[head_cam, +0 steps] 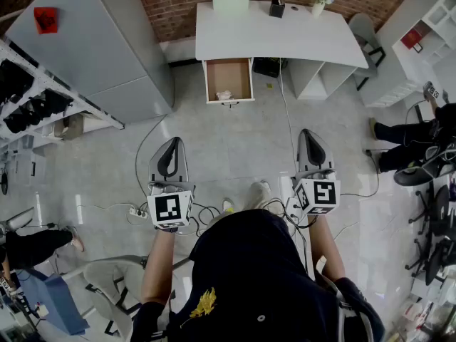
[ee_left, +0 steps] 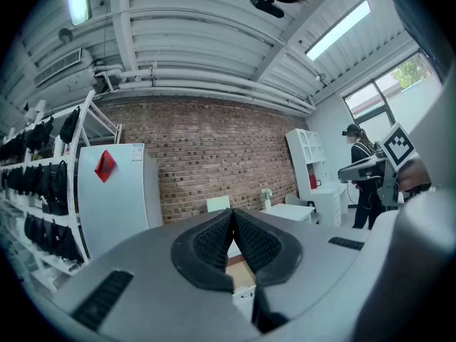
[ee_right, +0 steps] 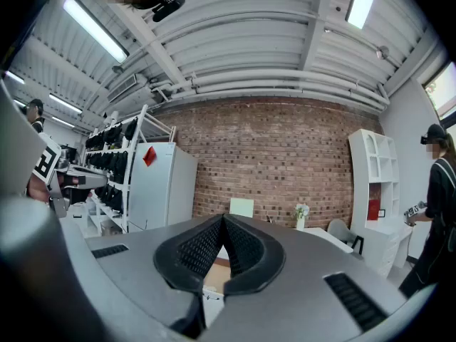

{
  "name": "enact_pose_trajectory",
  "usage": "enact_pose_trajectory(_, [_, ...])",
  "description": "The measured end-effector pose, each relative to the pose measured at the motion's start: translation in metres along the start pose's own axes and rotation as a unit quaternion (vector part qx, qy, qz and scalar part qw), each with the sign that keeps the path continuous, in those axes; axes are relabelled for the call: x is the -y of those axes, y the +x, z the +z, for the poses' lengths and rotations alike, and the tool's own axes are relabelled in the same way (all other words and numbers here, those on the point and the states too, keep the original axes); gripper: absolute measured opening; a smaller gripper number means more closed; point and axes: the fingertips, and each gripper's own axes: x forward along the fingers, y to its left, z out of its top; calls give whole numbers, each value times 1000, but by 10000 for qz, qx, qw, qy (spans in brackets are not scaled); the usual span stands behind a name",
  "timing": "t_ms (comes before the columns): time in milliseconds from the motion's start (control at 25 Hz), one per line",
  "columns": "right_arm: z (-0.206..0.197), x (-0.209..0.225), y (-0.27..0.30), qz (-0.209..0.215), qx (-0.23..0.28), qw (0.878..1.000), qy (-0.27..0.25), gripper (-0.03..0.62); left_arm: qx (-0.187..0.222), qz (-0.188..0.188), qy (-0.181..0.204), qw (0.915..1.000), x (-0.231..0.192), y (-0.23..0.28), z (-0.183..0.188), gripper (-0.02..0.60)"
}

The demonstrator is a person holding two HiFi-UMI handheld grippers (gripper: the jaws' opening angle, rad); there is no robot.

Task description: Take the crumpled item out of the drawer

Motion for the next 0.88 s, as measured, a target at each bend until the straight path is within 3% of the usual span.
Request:
enact_pose_trajectory(240, [14,-11,-27,172,56,9984,-542,26,121,-440,-754,9961,19,0,-2,18])
enact_pose_trajectory(520, [5,-3,-60,79,-159,9954,-943,26,22,-617,-722,9955,37,10,-11,18])
enact_pose_trajectory(680, [-5,-27,-75,244,-486,9875,-1481,26,-216,-541,-1007,9932,31,4,-34,18])
enact_pose_trajectory(880, [-6,-24,-82,109,-615,9907,-1208,26,-167,-546,-1004,9933,27,-9,-37,18])
